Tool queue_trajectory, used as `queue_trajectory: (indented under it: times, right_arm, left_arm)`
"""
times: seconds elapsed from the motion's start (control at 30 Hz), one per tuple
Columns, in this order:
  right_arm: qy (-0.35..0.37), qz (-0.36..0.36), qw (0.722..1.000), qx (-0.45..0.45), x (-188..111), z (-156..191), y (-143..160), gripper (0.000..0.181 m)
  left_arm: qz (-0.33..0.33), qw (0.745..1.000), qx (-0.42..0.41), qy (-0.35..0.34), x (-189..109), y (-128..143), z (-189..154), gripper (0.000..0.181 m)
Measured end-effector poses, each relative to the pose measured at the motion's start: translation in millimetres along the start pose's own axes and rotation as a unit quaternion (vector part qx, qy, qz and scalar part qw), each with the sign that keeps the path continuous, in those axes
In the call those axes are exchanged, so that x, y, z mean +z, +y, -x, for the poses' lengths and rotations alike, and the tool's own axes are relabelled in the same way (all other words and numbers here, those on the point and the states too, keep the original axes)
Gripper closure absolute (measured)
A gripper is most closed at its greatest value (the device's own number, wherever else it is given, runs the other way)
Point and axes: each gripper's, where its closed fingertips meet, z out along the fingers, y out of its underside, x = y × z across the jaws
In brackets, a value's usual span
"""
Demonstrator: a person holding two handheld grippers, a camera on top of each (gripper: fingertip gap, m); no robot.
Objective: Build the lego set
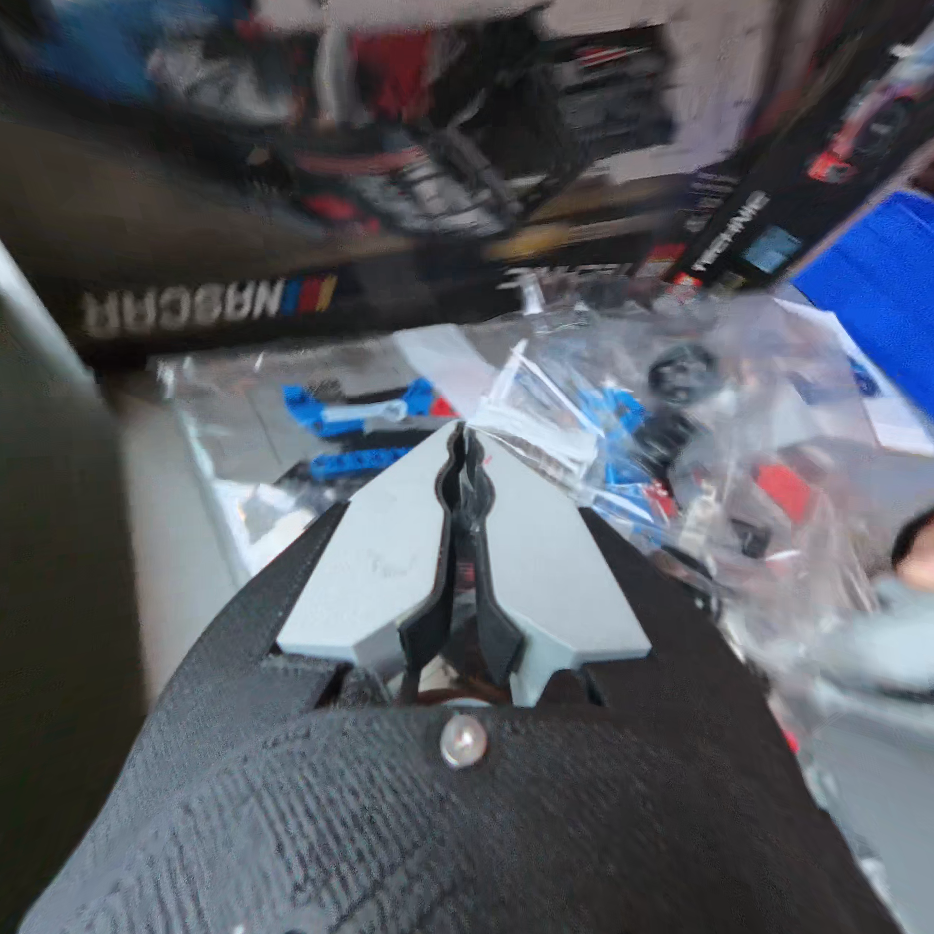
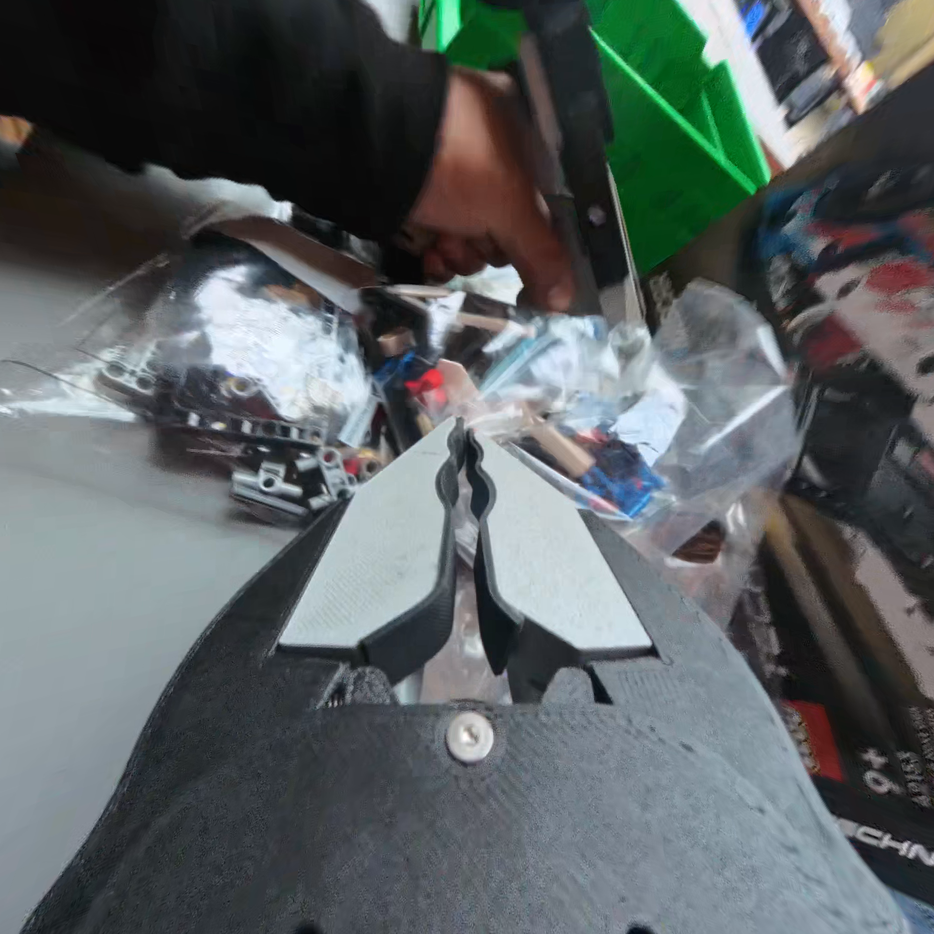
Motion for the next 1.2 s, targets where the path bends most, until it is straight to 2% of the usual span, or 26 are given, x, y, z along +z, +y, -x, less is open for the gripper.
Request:
queue_trajectory:
  times: [0.07,0.13,0.27,0.37,0.43,0.53,0.63,0.7,0.77,0.87,0.93,1.07,1.13,1.17,1.2]
  right_arm:
    - [-0.023,-0.010,0.998,0.054,-6.3,-13.3,2.8,0.181]
    - [-0.038,-0.049,0.993,0.104,-14.5,-19.6,-4.2,0.181]
    - [-0.021,-0.065,0.989,0.131,-25.5,-27.2,-0.5,0.178]
    - [-0.038,-0.089,0.982,0.161,-38.1,-35.8,-6.7,0.151]
    - [-0.050,-0.103,0.975,0.189,-48.7,-46.2,-11.9,0.141]
    - [-0.052,-0.108,0.965,0.233,-59.7,-66.0,-13.3,0.123]
    - [-0.042,-0.123,0.961,0.244,-72.2,-82.3,-18.7,0.120]
    - [-0.031,-0.127,0.966,0.223,-80.7,-88.3,-23.2,0.122]
    - [0.000,-0.119,0.968,0.220,-87.8,-100.7,-22.8,0.121]
    - [-0.007,-0.135,0.967,0.218,-94.6,-104.6,-29.1,0.125]
    - [-0.010,-0.117,0.970,0.212,-90.1,-103.8,-22.4,0.126]
    - [-0.012,-0.095,0.967,0.236,-74.3,-98.0,2.1,0.120]
    - [-0.010,-0.088,0.964,0.251,-66.5,-95.3,19.8,0.116]
    - [-0.010,-0.085,0.962,0.260,-63.3,-94.3,29.1,0.116]
    - [-0.012,-0.086,0.958,0.273,-60.6,-93.2,37.5,0.116]
  left_arm:
    - [-0.014,0.996,0.084,-0.015,-3.1,-0.7,-13.4,0.181]
    - [-0.022,0.998,0.064,-0.010,-3.7,-3.6,-10.1,0.181]
    - [-0.062,0.993,0.070,0.069,-13.6,-12.5,-27.4,0.181]
    - [-0.086,0.987,0.067,0.117,-24.6,-18.8,-41.9,0.181]
    - [-0.093,0.981,0.065,0.157,-32.9,-23.8,-53.9,0.181]
    - [-0.062,0.979,0.046,0.190,-38.4,-25.6,-61.5,0.180]
    - [-0.044,0.977,0.048,0.204,-48.8,-31.3,-66.2,0.171]
    - [-0.044,0.976,0.060,0.204,-61.8,-39.1,-67.7,0.154]
    - [-0.053,0.976,0.076,0.198,-78.1,-51.2,-67.8,0.152]
    - [-0.077,0.972,0.111,0.192,-103.6,-70.4,-76.9,0.151]
    - [-0.042,0.971,0.148,0.185,-108.4,-65.0,-84.4,0.153]
    - [0.098,0.947,0.177,0.249,-104.7,-22.8,-122.4,0.136]
    - [0.146,0.944,0.212,0.209,-86.7,-7.2,-117.8,0.134]
    - [0.173,0.938,0.229,0.197,-79.0,1.5,-116.5,0.135]
    - [0.192,0.927,0.247,0.207,-75.7,8.4,-120.5,0.163]
